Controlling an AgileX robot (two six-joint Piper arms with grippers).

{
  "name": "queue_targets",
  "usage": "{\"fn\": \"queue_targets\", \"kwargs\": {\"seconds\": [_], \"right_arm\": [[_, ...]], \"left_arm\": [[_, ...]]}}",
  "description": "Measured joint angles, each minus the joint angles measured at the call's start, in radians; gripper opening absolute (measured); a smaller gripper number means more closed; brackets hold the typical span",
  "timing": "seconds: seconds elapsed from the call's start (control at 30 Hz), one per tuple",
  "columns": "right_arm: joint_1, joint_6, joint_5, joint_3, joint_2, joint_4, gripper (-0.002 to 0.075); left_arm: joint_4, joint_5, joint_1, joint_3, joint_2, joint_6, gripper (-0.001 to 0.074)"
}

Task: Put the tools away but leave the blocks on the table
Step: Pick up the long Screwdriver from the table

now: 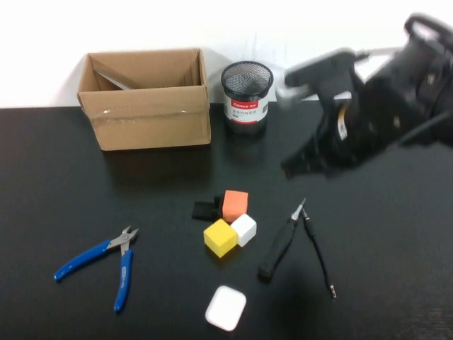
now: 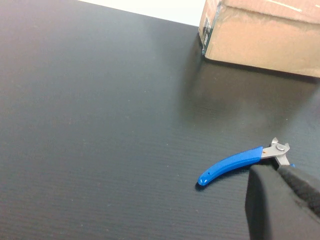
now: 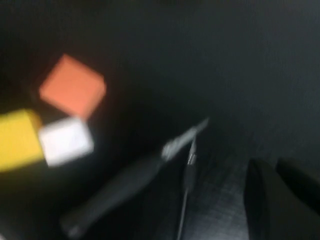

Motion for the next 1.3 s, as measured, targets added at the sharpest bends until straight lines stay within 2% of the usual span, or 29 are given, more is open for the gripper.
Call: {"fn": "queue_targets", "kwargs": {"seconds": [0.13,0.23,0.3,0.43,0.47,0.63,0.7,1.03,1.1,1.13,1.17,1.3], "right_arm": [[0.0,0.015,-0.052,0.121,0.002,0.05,-0.0008],[0.0,0.018,-0.087,0.14,0.04,0.067,0.0004],[0.0,0.02,-0.125,0.142,0.076,0.07,0.0059],[0.0,0.022,-0.156,0.138,0.16,0.078,0.0223],[0.0,0.022,-0.156,0.132,0.181,0.078,0.0235],[0.0,0.019,-0.155,0.103,0.253,0.063,0.0217],[-0.006,0.019,-0.155,0.088,0.27,0.054,0.0234],[-0.079,-0.012,-0.157,0.068,0.319,0.055,0.0213],[-0.083,-0.028,-0.159,0.066,0.325,0.066,0.0162],[-0.084,-0.038,-0.159,0.064,0.326,0.076,0.0181],[-0.087,-0.049,-0.159,0.062,0.327,0.087,0.0126],[-0.088,-0.072,-0.154,0.057,0.335,0.111,0.0028]], "left_arm": [[0.0,0.0,0.0,0.0,0.0,0.0,0.0],[0.0,0.0,0.0,0.0,0.0,0.0,0.0],[0.0,0.0,0.0,0.0,0.0,0.0,0.0],[0.0,0.0,0.0,0.0,0.0,0.0,0.0],[0.0,0.0,0.0,0.0,0.0,0.0,0.0],[0.0,0.0,0.0,0.0,0.0,0.0,0.0],[0.0,0.0,0.0,0.0,0.0,0.0,0.0],[0.0,0.0,0.0,0.0,0.0,0.0,0.0],[0.0,0.0,0.0,0.0,0.0,0.0,0.0],[0.0,0.0,0.0,0.0,0.0,0.0,0.0],[0.0,0.0,0.0,0.0,0.0,0.0,0.0],[0.0,0.0,0.0,0.0,0.0,0.0,0.0]]}}
